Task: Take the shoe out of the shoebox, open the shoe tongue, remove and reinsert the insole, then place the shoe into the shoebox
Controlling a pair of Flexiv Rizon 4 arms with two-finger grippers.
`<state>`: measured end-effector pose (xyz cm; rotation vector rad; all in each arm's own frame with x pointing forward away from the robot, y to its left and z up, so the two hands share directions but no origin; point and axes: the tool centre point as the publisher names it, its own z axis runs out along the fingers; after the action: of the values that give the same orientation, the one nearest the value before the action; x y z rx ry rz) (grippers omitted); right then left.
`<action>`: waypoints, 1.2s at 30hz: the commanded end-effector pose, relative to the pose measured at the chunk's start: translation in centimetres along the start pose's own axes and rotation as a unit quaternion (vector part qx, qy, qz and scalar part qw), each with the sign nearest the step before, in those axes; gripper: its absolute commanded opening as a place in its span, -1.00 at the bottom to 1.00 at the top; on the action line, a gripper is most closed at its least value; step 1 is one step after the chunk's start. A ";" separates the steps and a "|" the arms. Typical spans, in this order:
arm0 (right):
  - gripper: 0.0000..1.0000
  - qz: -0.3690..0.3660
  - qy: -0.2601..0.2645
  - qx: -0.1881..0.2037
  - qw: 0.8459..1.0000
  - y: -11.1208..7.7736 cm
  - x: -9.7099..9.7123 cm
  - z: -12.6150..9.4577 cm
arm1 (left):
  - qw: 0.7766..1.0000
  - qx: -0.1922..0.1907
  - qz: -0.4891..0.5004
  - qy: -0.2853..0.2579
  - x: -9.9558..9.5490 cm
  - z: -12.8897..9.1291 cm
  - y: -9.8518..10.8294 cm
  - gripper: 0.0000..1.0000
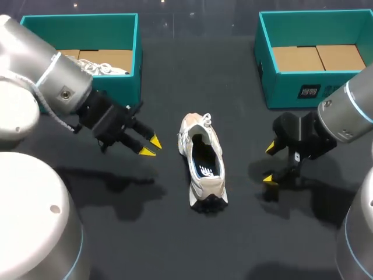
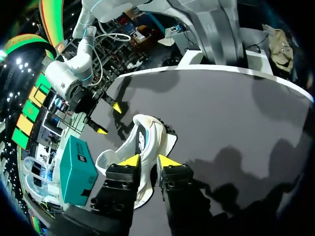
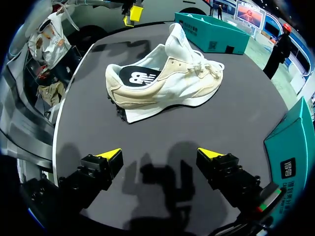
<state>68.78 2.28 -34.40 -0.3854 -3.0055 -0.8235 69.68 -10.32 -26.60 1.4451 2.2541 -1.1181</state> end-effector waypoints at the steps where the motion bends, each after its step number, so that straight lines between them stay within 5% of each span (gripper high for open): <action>1: 1.00 0.014 -0.009 0.012 1.000 -0.2 -0.2 -0.4 | 0.994 0.015 0.022 0.106 -0.2 -1.4 0.3 -1.00; 12: 1.00 0.044 -0.029 0.020 0.998 -2.3 -1.6 -4.3 | 0.994 0.015 0.022 0.106 -0.2 -1.4 0.3 -1.00; 14: 1.00 0.039 -0.030 0.014 0.999 -2.5 -1.7 -4.6 | 0.990 0.055 0.050 0.123 -0.7 -1.3 0.2 -1.00; 25: 1.00 0.042 -0.030 0.011 0.999 -2.6 -1.7 -4.7 | 0.966 0.041 0.128 0.219 -4.0 1.9 -0.6 -1.00; 29: 1.00 0.042 -0.030 0.011 0.999 -2.6 -1.7 -4.7 | 0.937 0.037 0.180 0.298 -5.1 3.7 -1.1 -1.00; 36: 1.00 0.042 -0.030 0.011 0.999 -2.6 -1.7 -4.7 | 0.937 0.037 0.180 0.298 -5.1 3.7 -1.1 -1.00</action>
<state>69.71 -2.65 -31.77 -0.5407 -3.0217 -0.7898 69.99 -16.16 -25.83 2.2316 2.0905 -0.8482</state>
